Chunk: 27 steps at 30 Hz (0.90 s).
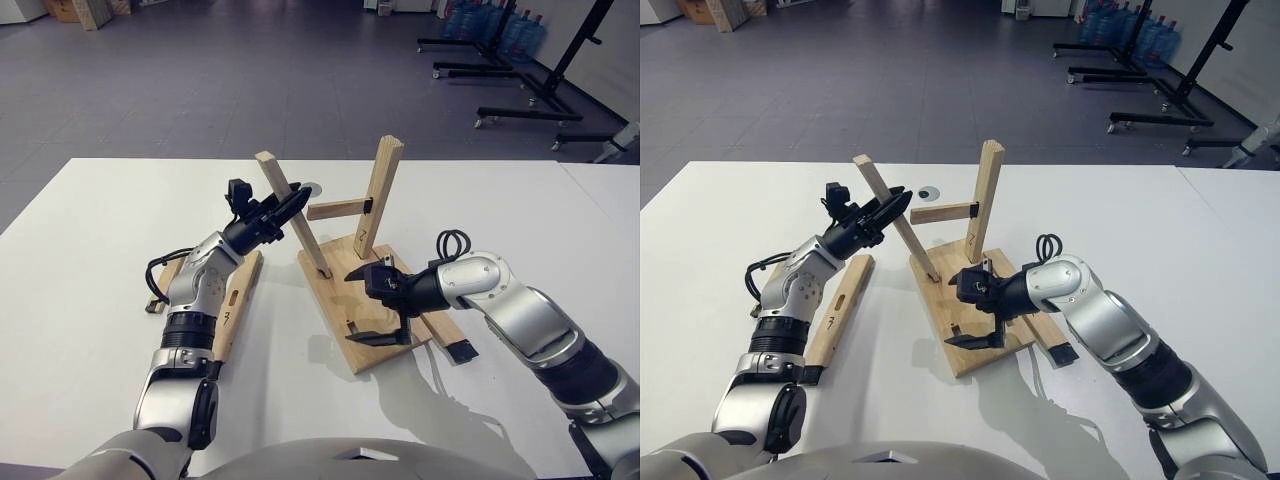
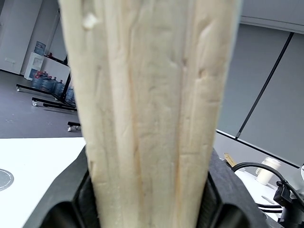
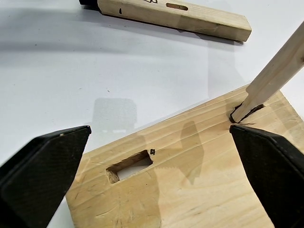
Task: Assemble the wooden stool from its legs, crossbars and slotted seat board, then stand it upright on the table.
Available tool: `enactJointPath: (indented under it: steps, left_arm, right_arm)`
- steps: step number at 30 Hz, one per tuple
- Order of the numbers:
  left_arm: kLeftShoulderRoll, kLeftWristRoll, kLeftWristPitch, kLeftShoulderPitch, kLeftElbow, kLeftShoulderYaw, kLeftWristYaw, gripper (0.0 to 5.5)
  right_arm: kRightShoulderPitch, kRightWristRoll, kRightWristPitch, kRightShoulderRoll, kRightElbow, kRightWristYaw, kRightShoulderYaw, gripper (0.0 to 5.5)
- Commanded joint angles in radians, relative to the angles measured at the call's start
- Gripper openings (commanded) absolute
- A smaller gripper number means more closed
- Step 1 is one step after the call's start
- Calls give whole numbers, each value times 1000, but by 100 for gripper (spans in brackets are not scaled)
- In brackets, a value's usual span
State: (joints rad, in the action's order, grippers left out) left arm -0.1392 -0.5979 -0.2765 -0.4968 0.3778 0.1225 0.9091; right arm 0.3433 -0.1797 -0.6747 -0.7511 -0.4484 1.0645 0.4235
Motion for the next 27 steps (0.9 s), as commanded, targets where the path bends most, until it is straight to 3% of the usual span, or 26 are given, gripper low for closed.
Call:
enactJointPath:
  steps: [1, 14, 27]
  left_arm:
    - [-30, 26, 16, -68, 40, 4, 17, 202]
    - [-52, 42, 4, -74, 55, -8, 61, 202]
    - [1, 51, 41, -62, 148, -9, 76, 202]
  right_arm:
    - [7, -7, -10, 0, -12, -3, 1, 540]
    - [7, -12, -13, 2, -12, -7, 1, 540]
    - [15, -17, -14, -2, -7, -8, 6, 540]
